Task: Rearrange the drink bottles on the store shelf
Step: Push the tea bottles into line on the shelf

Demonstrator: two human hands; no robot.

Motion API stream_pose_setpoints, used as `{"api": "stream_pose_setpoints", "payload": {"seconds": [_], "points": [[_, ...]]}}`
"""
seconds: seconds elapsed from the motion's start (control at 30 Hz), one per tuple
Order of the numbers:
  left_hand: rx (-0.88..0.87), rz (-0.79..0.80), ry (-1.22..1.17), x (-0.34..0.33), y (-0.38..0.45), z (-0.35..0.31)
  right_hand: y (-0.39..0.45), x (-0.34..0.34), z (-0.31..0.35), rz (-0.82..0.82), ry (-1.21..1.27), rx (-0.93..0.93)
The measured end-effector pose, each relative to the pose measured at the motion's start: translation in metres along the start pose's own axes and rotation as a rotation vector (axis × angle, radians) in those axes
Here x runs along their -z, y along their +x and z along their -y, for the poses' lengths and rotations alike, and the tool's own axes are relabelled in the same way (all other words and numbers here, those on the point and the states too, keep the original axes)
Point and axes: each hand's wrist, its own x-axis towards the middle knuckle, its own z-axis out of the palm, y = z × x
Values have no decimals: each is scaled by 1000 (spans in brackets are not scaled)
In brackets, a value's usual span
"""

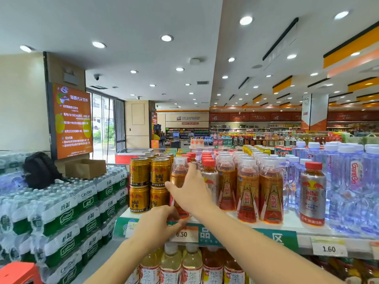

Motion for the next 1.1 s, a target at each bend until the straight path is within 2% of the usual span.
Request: {"api": "stream_pose_setpoints", "payload": {"seconds": [0.1, 0.2, 0.37, 0.5, 0.6, 0.73, 0.9, 1.1], "points": [[6, 11, -29, -3, 1, 4, 3, -9, 5, 51, -99, -107], [8, 9, -35, -4, 0, 6, 3, -17, -1, 55, -146, -129], [8, -2, -13, -1, -2, 3, 2, -15, -11, -18, -102, -85], [19, -7, -5, 0, -2, 2, -8, -7, -12, -75, -90, 27], [24, -5, 23, 2, -3, 0, -11, 12, -9, -160, -76, 111], [39, 57, 52, 7, 2, -1, -6, 58, 0, -250, -19, 136], [16, 130, 97, 14, 8, -7, -10, 114, -15, -220, -61, 42], [67, 56, 30, 3, 21, -27, -19, 120, -49, -195, -218, -97]]}}
